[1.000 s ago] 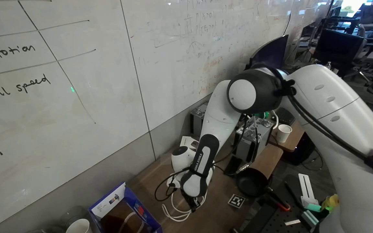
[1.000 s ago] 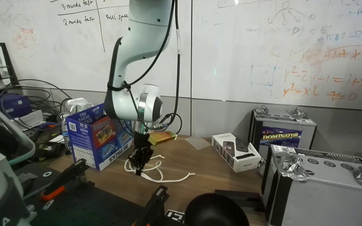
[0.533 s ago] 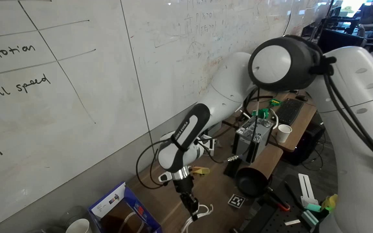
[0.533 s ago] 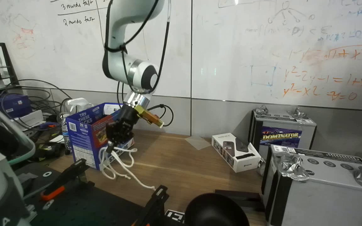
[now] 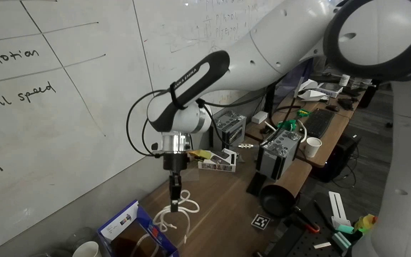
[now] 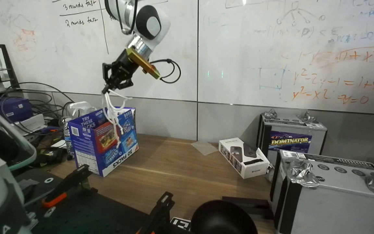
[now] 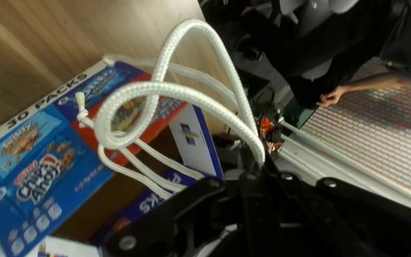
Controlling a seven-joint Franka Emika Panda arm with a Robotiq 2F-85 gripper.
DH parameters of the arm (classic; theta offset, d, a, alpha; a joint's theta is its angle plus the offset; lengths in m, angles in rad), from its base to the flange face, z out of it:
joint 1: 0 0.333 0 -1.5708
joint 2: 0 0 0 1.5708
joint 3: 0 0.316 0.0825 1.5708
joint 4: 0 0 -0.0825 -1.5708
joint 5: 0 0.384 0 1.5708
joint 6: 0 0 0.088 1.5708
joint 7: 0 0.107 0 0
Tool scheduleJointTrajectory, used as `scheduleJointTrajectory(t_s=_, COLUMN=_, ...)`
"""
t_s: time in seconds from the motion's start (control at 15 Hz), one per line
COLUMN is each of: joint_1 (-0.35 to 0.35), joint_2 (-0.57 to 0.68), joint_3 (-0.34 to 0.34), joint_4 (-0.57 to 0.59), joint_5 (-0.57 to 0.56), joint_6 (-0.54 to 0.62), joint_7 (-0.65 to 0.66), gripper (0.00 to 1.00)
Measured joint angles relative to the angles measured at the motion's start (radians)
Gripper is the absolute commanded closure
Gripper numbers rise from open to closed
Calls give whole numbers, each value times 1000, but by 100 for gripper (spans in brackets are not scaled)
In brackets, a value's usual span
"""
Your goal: Put the ropes in the box
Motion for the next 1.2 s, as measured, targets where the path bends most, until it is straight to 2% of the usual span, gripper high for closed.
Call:
scheduleJointTrajectory(t_s=0.27, joint_1=97, joint_2=-156, joint_3=-63, joint_4=64, joint_5=102, joint_6=-57, joint_7=169, gripper=99)
scheduleJointTrajectory(t_s=0.53, joint_1=191, joint_2=-237, joint_3=-120, joint_4=118, joint_5=119, joint_6=-75, joint_7=356, gripper=99)
scheduleJointTrajectory(t_s=0.8, joint_1=256, joint_2=-241, joint_3=-148, joint_4=130, joint_5=120, joint_6=-60, joint_7=490, gripper=99)
scheduleJointTrajectory(t_s=1.2, joint_1=323, joint_2=-195, joint_3=-151, joint_4=119, joint_5=132, joint_6=49, joint_7=628, gripper=99)
